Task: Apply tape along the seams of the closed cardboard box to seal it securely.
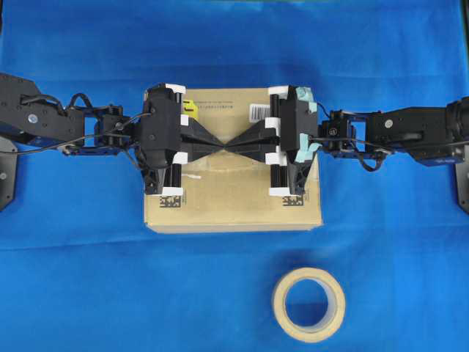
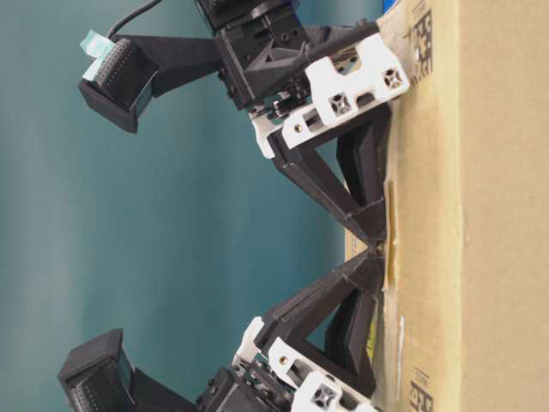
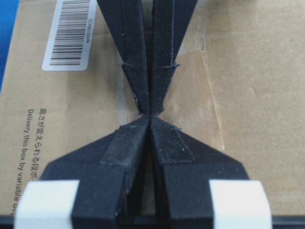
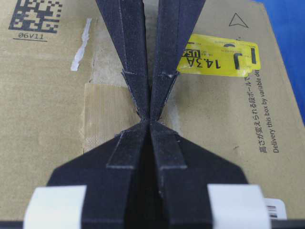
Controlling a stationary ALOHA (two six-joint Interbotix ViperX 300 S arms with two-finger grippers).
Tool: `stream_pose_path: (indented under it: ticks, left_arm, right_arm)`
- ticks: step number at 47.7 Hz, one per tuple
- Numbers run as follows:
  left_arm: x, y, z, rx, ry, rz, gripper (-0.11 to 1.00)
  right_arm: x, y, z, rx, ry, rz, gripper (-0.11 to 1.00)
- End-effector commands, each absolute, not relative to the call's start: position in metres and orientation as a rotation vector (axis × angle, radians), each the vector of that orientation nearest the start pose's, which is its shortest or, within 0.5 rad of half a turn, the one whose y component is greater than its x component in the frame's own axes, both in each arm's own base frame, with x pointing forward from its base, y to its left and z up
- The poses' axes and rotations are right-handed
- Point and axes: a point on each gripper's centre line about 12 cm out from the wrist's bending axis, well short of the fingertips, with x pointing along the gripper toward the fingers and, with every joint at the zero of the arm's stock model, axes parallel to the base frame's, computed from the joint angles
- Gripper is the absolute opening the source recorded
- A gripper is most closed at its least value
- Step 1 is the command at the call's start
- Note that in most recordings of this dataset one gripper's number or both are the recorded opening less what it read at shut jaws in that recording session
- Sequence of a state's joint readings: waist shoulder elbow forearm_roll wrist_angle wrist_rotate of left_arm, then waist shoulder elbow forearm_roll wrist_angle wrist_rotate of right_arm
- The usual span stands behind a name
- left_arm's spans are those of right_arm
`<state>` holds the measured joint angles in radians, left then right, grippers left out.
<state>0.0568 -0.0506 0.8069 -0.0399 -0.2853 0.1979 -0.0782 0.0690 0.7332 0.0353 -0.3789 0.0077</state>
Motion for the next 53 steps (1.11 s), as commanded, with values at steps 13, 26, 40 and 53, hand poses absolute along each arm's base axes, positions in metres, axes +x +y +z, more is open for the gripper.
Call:
stream_pose_path:
  ticks: [13,26,40,53]
  left_arm:
    - [0.346,0.022,0.167,0.144,0.491,0.03,0.0]
    - [0.342,0.017,0.182,0.121,0.445,0.027,0.0]
    - [0.363,-0.001,0.211,0.127,0.316,-0.014,0.0]
    - [0.369,-0.004,0.193,0.124,0.334,-0.02,0.0]
  right_arm:
    - [0.367,-0.04,0.16,0.094,0.43,-0.144,0.0]
    - [0.357,-0.037,0.179,0.104,0.378,-0.143,0.0]
    - [0.379,-0.027,0.203,0.08,0.292,-0.106,0.0]
    - [0.393,-0.015,0.189,0.075,0.326,-0.075,0.0]
